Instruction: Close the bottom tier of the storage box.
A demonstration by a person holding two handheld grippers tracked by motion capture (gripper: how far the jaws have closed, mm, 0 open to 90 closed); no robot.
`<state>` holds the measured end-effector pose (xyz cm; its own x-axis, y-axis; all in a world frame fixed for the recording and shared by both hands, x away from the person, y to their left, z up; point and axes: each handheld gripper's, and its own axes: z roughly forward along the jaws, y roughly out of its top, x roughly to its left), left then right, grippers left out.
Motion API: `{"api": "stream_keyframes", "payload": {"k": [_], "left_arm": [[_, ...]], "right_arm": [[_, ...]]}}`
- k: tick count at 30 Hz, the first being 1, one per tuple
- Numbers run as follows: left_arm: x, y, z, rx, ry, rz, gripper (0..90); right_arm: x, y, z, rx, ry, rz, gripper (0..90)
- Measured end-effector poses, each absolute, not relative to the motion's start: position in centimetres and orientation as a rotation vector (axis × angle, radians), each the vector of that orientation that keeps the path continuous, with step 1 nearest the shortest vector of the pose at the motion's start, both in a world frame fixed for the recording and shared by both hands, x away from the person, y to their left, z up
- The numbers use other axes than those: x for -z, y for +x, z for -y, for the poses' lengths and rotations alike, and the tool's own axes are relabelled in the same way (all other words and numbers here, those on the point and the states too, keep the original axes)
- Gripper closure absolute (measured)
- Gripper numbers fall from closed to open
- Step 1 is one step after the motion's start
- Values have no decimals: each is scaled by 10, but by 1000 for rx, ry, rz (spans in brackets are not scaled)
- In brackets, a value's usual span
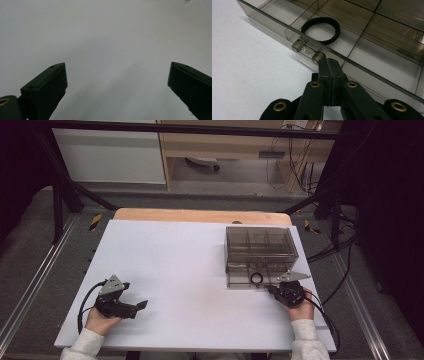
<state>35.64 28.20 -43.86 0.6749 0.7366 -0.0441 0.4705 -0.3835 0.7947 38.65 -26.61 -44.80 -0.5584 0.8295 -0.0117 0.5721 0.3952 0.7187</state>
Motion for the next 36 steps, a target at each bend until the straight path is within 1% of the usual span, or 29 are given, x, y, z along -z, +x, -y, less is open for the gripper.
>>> {"api": "stream_keyframes", "payload": {"k": [36], "left_arm": [[439, 357, -282, -400, 2052, -929, 24]], "right_arm": [[451, 397, 265, -971, 1217, -2259, 900]]}}
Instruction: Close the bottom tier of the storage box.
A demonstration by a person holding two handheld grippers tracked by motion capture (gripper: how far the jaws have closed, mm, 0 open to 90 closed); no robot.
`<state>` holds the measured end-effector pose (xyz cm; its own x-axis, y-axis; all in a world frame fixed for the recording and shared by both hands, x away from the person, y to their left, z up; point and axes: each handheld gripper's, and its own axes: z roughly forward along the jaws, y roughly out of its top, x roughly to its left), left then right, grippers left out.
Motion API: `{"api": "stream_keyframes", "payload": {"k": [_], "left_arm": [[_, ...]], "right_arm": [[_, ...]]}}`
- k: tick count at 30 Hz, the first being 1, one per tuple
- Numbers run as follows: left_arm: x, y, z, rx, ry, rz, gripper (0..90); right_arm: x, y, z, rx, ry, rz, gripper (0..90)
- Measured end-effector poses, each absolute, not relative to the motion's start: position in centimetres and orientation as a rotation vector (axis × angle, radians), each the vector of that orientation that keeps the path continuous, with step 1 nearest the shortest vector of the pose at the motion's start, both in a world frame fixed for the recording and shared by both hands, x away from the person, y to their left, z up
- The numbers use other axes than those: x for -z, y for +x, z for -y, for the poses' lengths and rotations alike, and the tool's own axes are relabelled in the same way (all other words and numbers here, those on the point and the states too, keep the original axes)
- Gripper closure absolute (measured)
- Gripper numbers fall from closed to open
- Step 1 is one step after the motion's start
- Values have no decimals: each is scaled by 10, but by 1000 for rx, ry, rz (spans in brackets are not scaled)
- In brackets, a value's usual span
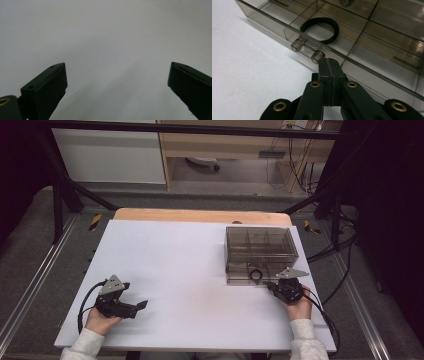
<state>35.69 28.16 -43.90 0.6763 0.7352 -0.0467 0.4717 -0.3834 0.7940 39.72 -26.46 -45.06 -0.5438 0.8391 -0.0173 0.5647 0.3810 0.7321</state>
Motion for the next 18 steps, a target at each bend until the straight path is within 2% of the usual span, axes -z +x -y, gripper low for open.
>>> {"api": "stream_keyframes", "payload": {"k": [18], "left_arm": [[439, 357, -282, -400, 2051, -931, 24]], "right_arm": [[451, 404, 266, -963, 1221, -2249, 900]]}}
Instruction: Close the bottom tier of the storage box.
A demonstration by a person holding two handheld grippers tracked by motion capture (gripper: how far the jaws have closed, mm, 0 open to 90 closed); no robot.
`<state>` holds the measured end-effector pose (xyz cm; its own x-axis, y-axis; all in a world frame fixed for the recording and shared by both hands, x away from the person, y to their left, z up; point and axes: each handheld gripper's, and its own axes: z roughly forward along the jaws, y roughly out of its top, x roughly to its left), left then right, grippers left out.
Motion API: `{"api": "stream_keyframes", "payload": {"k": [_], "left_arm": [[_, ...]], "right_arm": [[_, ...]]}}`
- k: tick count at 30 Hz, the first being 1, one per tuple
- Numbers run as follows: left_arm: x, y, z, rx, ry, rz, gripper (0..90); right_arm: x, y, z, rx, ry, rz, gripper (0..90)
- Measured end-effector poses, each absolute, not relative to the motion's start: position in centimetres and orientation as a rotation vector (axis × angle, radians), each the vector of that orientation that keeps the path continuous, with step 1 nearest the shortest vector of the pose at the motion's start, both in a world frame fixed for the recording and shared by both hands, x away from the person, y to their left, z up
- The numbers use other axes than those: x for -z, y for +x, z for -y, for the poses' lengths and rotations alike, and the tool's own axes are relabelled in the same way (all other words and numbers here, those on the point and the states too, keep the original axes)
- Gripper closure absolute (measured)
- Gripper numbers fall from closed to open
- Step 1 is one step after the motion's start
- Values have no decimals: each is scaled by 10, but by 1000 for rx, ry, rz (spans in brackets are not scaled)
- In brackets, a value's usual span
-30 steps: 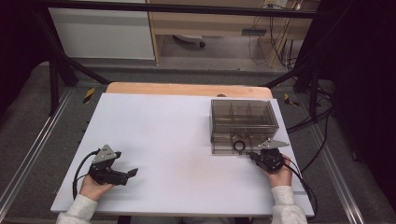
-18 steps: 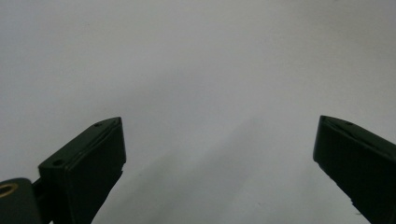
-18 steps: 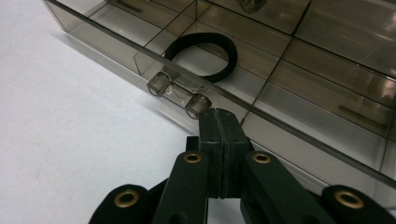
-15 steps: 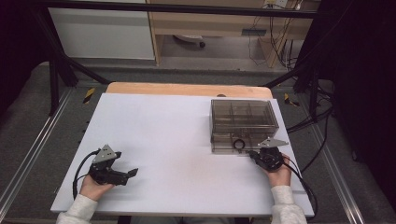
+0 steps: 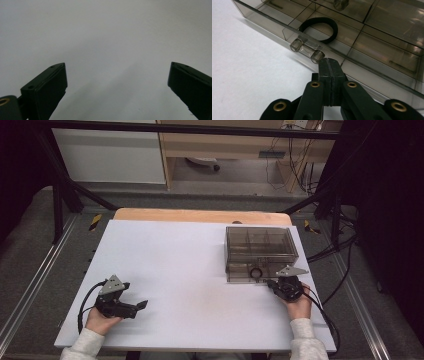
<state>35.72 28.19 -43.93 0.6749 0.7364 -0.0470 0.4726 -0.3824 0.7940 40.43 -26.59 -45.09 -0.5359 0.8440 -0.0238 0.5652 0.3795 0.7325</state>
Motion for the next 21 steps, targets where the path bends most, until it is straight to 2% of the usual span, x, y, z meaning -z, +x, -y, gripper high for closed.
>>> {"api": "stream_keyframes", "payload": {"k": [21], "left_arm": [[440, 357, -282, -400, 2052, -932, 24]], "right_arm": [[451, 411, 266, -949, 1213, -2248, 900]]}}
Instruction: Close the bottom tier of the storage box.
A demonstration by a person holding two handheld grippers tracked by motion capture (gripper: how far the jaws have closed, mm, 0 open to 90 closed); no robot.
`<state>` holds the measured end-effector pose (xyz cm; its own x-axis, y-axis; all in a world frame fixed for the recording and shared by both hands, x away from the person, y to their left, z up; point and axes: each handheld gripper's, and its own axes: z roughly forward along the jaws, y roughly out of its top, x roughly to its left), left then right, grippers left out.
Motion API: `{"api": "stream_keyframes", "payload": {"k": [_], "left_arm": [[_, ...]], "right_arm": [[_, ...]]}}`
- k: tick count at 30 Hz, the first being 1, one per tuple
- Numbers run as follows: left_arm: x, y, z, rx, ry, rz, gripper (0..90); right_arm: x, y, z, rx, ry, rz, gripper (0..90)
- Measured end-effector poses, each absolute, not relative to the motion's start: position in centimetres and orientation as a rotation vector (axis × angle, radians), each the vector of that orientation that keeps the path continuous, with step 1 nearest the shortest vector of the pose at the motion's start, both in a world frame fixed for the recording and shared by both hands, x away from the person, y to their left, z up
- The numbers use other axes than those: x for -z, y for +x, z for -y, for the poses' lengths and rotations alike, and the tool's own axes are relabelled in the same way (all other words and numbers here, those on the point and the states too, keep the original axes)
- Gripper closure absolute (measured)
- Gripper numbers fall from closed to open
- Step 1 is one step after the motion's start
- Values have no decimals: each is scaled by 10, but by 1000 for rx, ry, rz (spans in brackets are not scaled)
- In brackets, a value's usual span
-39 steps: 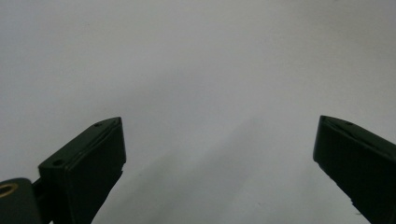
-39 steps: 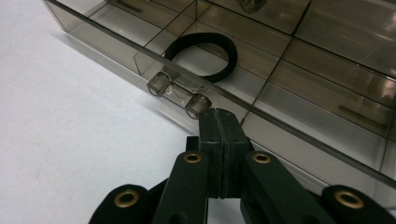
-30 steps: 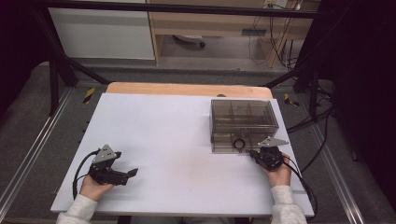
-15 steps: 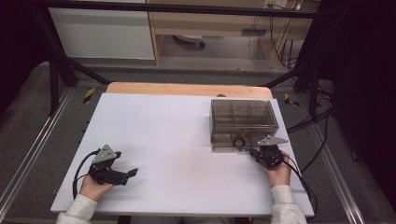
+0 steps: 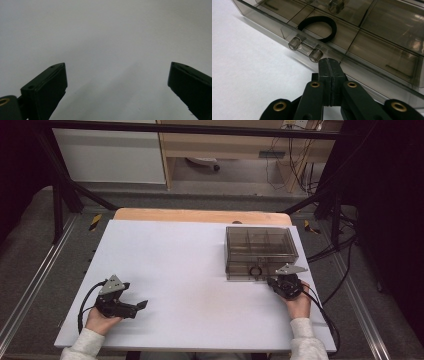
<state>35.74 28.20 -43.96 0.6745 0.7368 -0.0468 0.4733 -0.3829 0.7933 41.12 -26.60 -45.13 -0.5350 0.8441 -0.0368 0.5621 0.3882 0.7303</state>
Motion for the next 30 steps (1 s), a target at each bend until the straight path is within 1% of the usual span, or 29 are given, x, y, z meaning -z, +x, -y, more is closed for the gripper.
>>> {"api": "stream_keyframes", "payload": {"k": [30], "left_arm": [[440, 358, -282, -399, 2054, -933, 24]], "right_arm": [[452, 421, 265, -959, 1201, -2235, 900]]}}
